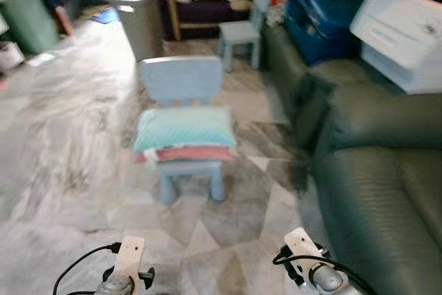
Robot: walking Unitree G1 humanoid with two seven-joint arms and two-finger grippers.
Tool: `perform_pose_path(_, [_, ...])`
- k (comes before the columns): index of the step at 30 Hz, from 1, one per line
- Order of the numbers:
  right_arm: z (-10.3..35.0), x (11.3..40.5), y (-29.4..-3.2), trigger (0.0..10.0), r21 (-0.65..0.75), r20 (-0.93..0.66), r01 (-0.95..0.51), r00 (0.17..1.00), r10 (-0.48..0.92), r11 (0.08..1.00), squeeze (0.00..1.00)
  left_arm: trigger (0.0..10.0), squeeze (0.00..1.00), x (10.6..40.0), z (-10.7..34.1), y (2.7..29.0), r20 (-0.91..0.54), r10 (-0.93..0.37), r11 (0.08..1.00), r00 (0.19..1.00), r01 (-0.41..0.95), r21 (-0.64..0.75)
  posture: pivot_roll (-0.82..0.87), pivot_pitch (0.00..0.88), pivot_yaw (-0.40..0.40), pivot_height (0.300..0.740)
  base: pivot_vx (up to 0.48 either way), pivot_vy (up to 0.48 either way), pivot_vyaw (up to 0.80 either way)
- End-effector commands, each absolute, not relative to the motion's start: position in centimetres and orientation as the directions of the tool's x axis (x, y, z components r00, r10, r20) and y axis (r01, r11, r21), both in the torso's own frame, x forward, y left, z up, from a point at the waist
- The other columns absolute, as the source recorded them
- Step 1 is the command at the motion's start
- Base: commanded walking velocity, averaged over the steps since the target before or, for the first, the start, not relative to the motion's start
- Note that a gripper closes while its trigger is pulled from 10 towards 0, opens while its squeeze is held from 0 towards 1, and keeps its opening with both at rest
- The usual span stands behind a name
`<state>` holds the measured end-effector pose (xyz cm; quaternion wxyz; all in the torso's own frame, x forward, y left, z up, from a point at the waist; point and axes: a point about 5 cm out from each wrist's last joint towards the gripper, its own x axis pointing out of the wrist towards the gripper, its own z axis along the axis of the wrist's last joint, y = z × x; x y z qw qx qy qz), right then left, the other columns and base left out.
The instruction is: Move the pillow to the sofa
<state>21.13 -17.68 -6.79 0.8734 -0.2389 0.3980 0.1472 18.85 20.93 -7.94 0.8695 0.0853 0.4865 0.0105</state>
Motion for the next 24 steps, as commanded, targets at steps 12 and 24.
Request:
perform_pose_path(12, [-7.24, 20.63, -16.78, 10.0, -0.280, -0.779, -0.456, 0.622, 0.077, 0.845, 0.00, 10.0, 0.00, 18.26, -8.04, 21.88, -0.853, 0.119, 0.983, 0.509, 0.060, 0.173, 0.01, 0.047, 0.034, 0.740, 0.450, 0.000, 0.05])
perform_pose_path(24, [-7.29, 20.63, -16.36, 10.0, -0.276, -0.780, -0.457, 0.621, 0.081, 0.846, 0.00, 10.0, 0.00, 18.16, -8.07, 21.98, -0.854, 0.121, 0.984, 0.506, 0.055, 0.172, 0.01, 0.049, 0.036, 0.740, 0.443, 0.000, 0.00])
